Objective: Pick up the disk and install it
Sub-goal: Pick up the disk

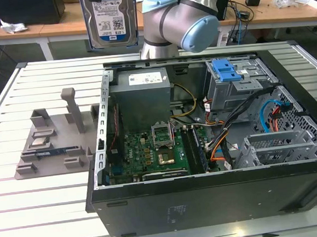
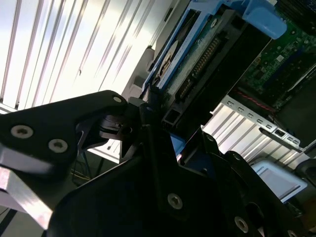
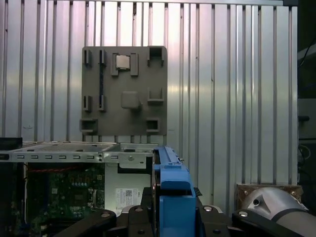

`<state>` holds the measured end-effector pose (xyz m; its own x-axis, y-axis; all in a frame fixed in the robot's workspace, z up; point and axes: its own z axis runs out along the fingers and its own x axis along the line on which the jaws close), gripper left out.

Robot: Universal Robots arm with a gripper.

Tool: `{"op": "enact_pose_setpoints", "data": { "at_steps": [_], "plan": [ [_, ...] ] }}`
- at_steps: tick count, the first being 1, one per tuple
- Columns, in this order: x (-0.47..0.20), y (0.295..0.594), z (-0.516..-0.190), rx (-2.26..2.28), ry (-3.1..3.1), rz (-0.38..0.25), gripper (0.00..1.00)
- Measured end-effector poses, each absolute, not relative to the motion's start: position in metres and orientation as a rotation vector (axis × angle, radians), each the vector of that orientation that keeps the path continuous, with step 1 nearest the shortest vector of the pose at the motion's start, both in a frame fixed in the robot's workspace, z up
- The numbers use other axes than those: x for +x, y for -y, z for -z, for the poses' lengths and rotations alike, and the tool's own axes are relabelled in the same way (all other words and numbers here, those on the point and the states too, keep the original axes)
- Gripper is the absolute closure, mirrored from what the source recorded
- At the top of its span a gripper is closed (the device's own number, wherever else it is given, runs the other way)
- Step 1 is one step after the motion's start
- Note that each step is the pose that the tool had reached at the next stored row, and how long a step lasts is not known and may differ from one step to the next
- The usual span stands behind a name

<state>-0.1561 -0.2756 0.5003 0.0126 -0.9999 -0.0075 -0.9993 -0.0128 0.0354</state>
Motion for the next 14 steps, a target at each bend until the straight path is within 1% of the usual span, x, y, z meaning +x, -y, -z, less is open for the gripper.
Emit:
{"op": "enact_pose_setpoints", "data": {
  "at_steps": [14],
  "plan": [
    [-0.1474, 0.2785, -0.5002, 2.221, 2.193, 0.047, 0.63]
  ]
}}
